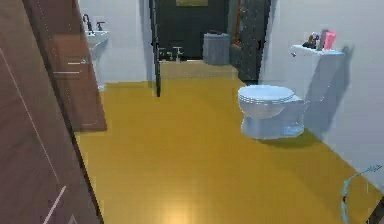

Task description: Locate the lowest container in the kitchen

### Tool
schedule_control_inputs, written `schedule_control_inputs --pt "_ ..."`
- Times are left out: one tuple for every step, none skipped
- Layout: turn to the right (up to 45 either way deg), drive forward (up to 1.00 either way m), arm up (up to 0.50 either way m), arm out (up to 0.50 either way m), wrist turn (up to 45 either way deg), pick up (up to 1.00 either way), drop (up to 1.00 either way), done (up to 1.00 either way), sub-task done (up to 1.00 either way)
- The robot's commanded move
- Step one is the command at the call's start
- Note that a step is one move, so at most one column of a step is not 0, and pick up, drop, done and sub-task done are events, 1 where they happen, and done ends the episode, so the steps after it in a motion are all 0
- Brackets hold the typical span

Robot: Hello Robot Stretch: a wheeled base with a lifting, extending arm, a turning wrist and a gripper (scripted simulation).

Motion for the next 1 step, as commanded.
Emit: schedule_control_inputs --pt "45.0 0.0 0.0 0.0 0.0 0.0 0.0 0.0 0.0"
